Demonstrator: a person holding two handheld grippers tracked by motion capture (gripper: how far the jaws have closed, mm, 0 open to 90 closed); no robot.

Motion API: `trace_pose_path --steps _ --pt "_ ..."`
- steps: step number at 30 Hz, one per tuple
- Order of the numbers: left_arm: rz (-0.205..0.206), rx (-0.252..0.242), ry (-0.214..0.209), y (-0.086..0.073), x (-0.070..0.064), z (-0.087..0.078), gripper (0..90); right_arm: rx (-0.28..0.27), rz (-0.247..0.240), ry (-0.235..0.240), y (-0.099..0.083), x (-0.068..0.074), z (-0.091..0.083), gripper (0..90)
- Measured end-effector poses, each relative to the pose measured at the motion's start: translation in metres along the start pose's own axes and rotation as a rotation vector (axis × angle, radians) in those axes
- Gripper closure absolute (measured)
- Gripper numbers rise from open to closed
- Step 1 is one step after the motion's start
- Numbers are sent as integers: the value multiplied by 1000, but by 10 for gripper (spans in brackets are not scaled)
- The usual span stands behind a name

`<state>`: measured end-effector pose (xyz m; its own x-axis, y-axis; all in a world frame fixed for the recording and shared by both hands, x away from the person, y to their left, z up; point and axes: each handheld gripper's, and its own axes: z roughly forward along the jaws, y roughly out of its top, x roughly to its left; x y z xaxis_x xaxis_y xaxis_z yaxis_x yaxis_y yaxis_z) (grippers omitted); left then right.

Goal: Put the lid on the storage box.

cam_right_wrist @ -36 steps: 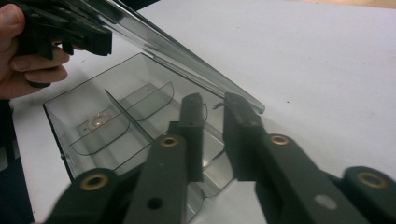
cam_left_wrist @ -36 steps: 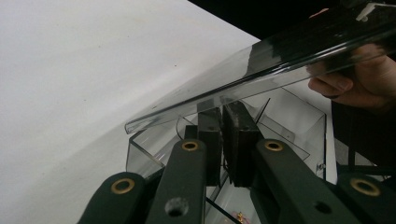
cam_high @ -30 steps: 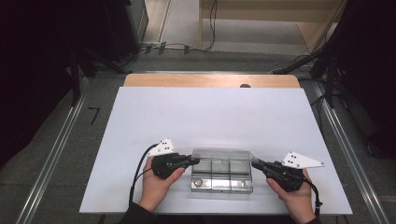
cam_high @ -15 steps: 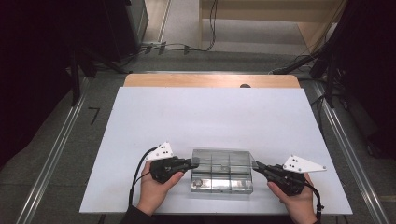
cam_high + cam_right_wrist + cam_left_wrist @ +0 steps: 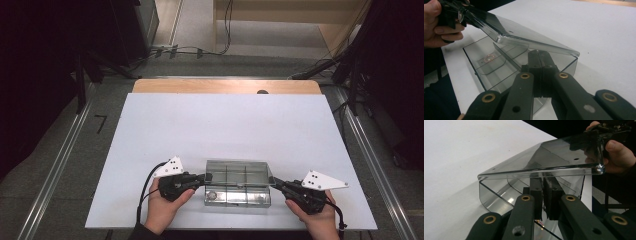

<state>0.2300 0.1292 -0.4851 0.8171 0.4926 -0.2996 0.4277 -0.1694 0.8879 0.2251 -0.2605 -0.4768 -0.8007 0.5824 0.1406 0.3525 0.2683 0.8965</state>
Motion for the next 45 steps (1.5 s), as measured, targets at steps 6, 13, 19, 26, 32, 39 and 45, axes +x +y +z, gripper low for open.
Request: trace_pose_path --steps 6,13,19,26,32,39,45 --pt "8 6 -1 -2 -4 -1 854 4 -10 1 -2 3 -2 867" --pt "7 12 1 -4 -6 -2 853 11 -13 1 -4 5 -3 864" --pt "12 19 -2 -6 -9 -4 853 16 -16 4 -6 7 -5 861" --pt "12 30 -3 -10 -12 -7 852 28 -23 9 -8 11 -6 859" --pt "13 45 -2 -13 -15 -9 846 42 -30 13 -11 13 -6 858" --pt "9 66 4 -16 -15 -9 846 61 -38 17 -14 16 -6 855" --pt "8 85 5 -19 -16 -9 847 73 -37 22 -18 16 -5 854"
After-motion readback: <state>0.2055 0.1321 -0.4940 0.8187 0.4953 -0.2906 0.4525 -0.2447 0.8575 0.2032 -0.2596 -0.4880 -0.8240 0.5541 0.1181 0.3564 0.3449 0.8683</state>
